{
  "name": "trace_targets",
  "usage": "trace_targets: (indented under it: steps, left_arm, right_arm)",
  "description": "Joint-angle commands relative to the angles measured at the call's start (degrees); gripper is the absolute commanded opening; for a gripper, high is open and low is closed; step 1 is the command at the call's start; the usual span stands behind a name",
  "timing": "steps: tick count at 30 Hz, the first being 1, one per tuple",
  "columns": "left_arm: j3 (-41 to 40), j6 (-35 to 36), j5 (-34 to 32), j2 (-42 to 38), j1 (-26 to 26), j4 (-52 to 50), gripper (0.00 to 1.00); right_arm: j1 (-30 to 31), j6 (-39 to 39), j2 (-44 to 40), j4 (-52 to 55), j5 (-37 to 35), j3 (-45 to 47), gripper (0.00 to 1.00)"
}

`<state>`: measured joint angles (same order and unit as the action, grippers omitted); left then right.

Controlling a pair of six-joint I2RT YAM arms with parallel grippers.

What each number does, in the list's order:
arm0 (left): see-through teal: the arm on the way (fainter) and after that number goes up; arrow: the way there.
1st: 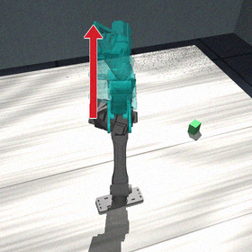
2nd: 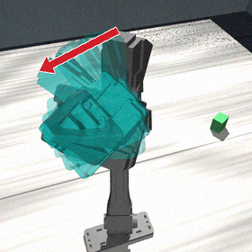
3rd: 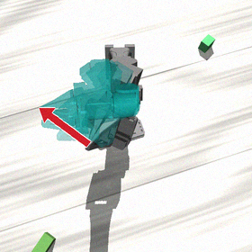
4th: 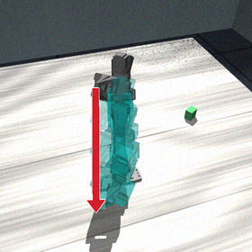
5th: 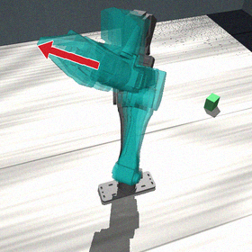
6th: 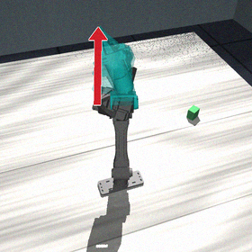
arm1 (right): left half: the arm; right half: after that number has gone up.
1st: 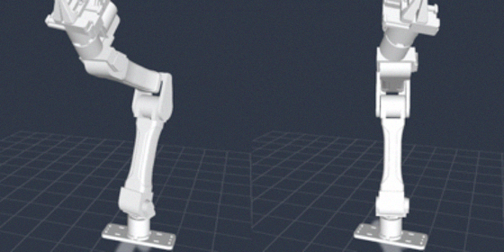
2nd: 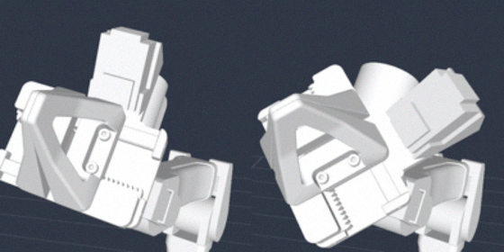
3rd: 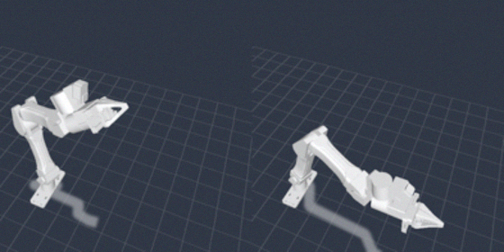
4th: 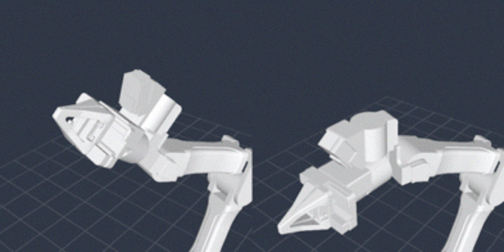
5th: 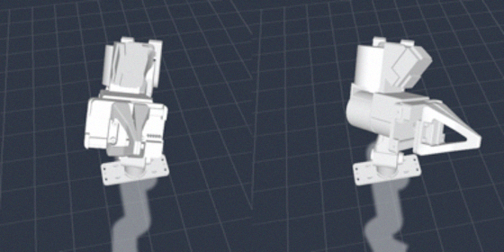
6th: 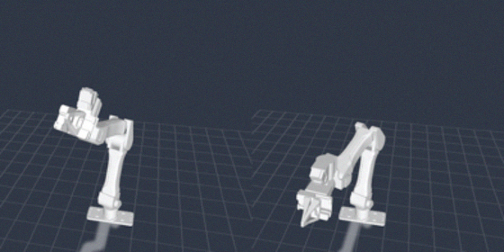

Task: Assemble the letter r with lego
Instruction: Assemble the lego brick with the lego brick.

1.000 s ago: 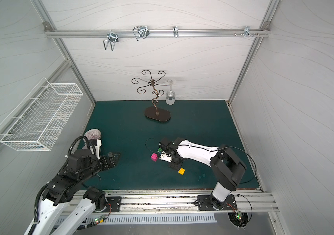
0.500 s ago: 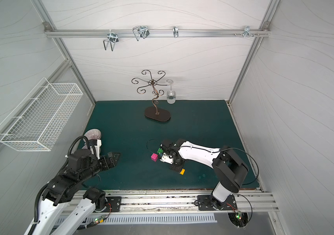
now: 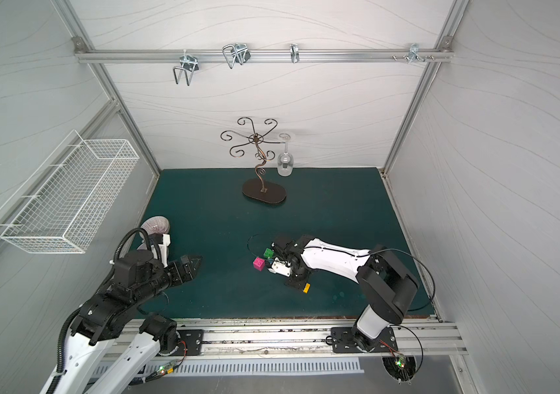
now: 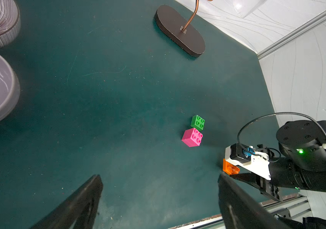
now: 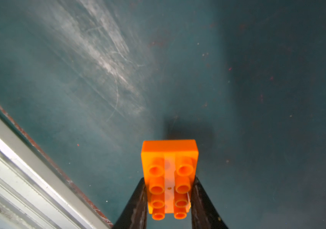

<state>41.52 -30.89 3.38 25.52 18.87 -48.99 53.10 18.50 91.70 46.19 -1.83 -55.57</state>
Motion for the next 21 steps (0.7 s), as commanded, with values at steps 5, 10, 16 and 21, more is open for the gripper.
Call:
trace_targets:
  steps: [5,10,16,21]
  left_arm:
    - [0.4,-0.8,-1.3,-0.7,0.5,2.3,0.94]
    - [0.4,-0.8,-1.3,-0.7,0.6,2.3,0.94]
    - [0.3,-0.8,-1.3,-0.5,0.6,2.4,0.94]
    - [0.3,-0.7,-1.3,-0.5,0.6,2.4,0.94]
  right_arm:
    - [-0.4,0.1,0.1,-0.5,1.0,0.6,0.00]
    - [-0.7,0.6,0.1,1.0,-0.4,-0.5,0.00]
    - [-0.8,1.3,0.1,3.3,-2.5,-1.7,0.00]
    - [-0.8,1.0,0.1,2.3,-1.2,-1.4,0.00]
